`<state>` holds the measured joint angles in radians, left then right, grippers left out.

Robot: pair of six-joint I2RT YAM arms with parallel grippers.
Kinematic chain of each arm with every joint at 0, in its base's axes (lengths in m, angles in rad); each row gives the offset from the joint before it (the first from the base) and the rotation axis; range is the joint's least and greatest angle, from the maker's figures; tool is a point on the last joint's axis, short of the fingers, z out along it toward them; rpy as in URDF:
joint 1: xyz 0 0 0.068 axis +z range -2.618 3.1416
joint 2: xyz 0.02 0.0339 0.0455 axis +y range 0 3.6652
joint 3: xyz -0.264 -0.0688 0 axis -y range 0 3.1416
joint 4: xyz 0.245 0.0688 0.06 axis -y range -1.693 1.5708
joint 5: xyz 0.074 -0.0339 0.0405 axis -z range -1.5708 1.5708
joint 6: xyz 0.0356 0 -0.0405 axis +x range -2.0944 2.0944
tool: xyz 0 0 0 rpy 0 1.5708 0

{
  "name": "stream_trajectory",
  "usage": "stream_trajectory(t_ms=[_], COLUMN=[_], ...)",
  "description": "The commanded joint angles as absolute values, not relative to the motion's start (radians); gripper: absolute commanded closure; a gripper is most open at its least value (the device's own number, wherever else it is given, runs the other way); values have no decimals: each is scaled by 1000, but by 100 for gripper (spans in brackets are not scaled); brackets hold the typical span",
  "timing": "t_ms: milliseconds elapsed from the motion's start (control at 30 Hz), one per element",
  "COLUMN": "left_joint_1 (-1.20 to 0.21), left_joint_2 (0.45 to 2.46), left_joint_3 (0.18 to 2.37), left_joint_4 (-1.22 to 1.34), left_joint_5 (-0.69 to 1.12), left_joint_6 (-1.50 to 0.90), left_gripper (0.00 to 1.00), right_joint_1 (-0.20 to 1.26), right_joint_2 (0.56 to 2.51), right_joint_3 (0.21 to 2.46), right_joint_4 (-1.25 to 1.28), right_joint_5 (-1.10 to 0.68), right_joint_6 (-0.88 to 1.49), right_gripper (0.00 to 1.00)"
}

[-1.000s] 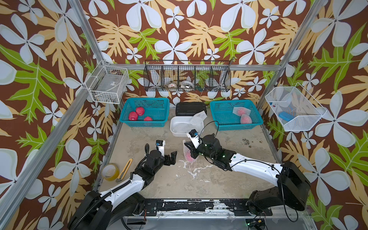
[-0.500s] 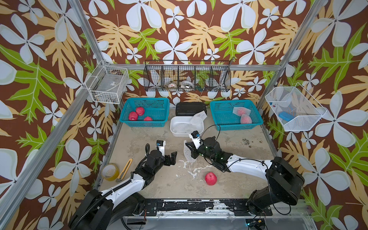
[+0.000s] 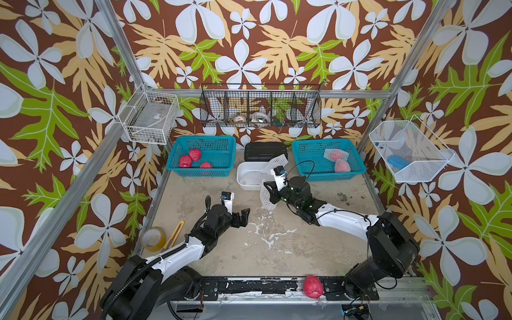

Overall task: Remove foam nets from apples
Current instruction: Place the foam net into the storage box, then pick up the apple from the center of the board.

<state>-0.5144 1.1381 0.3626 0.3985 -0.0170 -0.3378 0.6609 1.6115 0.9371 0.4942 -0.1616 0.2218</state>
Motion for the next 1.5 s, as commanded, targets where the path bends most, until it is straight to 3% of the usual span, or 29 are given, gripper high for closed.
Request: stream_trajectory(t_ms=[0,300,467,600,700,733,800,867,900,1133,1300,1467], left_joint_1=[-515,-524,-629,-715,-837,-868,-936,-1011,-1057,-1234,-1328,-1400], left_joint_2=[1150,1171,1097,992,930,935,968,1027,1061,1418,1580,1664], left_joint_3=[385,475,506,455,382,372,351,351,362,523,711,810], left_joint_4=[422,403,406,430,491,498,517,541,549,615,487,364], left_joint_5=[-5,31,78,216,239,265,275,271,268,354,432,426], left_joint_6=[-320,-280,-219,-137,-93,-96,-93,-56,-16,243,380,459], left_gripper=[0,0,0,0,0,0,0,0,0,0,0,0], right_joint_1=[649,562,484,462,462,462,459,453,450,396,323,257], right_joint_2=[1628,1705,1842,2022,2143,2175,2220,2242,2242,2120,1860,1733], right_joint_3=[962,1118,1347,1594,1758,1808,1896,1957,1976,2074,1785,1612], right_joint_4=[488,429,350,206,105,75,17,-31,-49,-351,-298,-228], right_joint_5=[-176,-170,-178,-214,-243,-246,-248,-267,-274,-322,-382,-432], right_joint_6=[230,261,284,261,222,214,195,170,158,100,188,238], right_gripper=[100,100,100,98,80,69,45,10,0,0,0,0])
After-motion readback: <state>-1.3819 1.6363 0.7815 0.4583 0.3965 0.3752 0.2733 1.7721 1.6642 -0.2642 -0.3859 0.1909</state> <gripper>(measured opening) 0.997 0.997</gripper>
